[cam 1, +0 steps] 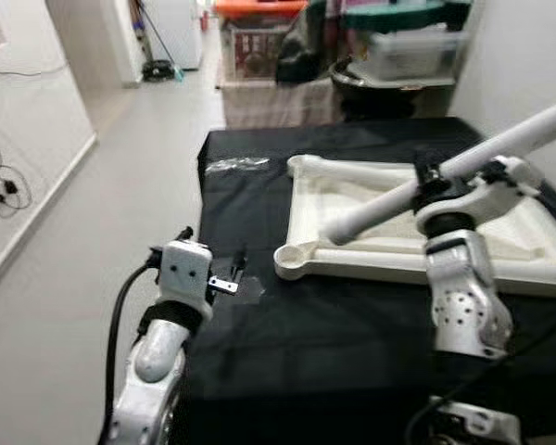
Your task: Building children table
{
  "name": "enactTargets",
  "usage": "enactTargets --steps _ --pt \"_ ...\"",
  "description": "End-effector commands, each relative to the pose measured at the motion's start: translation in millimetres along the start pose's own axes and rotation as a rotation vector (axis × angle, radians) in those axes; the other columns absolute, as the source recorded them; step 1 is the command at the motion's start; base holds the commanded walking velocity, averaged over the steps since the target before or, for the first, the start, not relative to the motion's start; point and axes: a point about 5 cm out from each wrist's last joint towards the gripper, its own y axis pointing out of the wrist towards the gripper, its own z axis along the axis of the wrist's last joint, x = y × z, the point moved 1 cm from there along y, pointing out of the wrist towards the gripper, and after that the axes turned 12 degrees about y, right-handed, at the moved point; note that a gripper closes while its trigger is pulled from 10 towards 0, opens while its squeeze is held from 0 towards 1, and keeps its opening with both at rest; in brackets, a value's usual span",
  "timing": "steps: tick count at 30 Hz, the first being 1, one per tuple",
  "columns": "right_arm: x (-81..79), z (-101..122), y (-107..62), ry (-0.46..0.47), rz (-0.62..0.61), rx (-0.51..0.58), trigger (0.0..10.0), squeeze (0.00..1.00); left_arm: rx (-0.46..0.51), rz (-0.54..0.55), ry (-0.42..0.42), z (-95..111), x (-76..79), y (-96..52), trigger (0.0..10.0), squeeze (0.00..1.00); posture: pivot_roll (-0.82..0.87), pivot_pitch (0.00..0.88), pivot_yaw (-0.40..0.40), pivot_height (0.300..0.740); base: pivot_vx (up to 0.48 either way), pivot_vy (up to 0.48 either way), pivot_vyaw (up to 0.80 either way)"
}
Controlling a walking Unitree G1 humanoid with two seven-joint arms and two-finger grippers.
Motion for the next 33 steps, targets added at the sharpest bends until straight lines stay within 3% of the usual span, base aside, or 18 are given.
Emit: enactTargets --steps 1,7,19,29,33 --pt "-8.7 -2.2 2.7 0.015 0.048 -0.028 10.0 0.0 -0.007 0.024 0.0 -2.1 -4.4 0.3 10.0 0.0 0.07 0.0 -0.028 0.74 0.0 0.0 0.0" --pt "-15.8 -8.1 3.2 -0.031 0.113 -0.086 10.0 0.0 -0.002 0.02 -0.002 -2.9 -4.7 -0.6 10.0 0.0 0.06 0.0 -0.029 0.74 0.0 0.0 0.0" --pt "-12.0 -14.9 -1.9 -0.063 0.101 -0.125 10.0 0.0 0.014 0.018 -0.059 -1.9 -2.2 -2.1 10.0 0.0 0.06 0.0 -0.024 0.74 0.0 0.0 0.0" --pt "-10.6 -22.2 -4.2 -0.087 0.104 -0.164 10.0 0.0 -0.01 0.008 -0.054 -4.5 0.1 -1.5 10.0 0.0 0.06 0.0 -0.028 0.74 0.0 0.0 0.0" --pt "-10.4 -24.4 -4.6 -0.096 0.101 -0.173 10.0 0.0 -0.013 0.004 -0.05 -5.1 -0.9 -1.8 10.0 0.0 0.06 0.0 -0.029 0.74 0.0 0.47 0.0"
